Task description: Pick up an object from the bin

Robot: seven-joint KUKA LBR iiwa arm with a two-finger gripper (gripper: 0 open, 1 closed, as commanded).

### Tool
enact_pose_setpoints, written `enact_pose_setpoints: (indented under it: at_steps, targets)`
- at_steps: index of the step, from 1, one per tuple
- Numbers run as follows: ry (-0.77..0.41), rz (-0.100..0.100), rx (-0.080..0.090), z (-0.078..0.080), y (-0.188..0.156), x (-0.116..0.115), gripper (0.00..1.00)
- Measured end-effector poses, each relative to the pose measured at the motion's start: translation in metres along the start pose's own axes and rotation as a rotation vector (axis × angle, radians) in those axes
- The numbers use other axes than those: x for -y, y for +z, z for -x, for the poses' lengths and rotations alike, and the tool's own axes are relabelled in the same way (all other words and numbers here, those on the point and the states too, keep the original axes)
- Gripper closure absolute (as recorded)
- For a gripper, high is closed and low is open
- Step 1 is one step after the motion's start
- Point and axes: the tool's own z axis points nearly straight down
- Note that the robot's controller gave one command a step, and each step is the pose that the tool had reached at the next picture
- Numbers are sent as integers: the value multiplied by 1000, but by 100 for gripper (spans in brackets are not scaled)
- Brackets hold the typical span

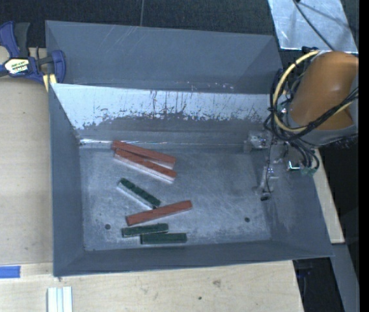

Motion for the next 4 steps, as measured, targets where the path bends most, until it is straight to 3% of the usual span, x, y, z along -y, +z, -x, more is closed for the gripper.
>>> enact_pose_setpoints:
  at_steps: [1, 2, 3, 4]
  targets:
    - [-103, 4, 1, -50, 23, -81, 0]
    - [-50, 2, 5, -84, 69, -133, 0]
    - [-142, 0, 11, -93, 63, -176, 0]
    - [-141, -1, 10, -93, 63, -175, 100]
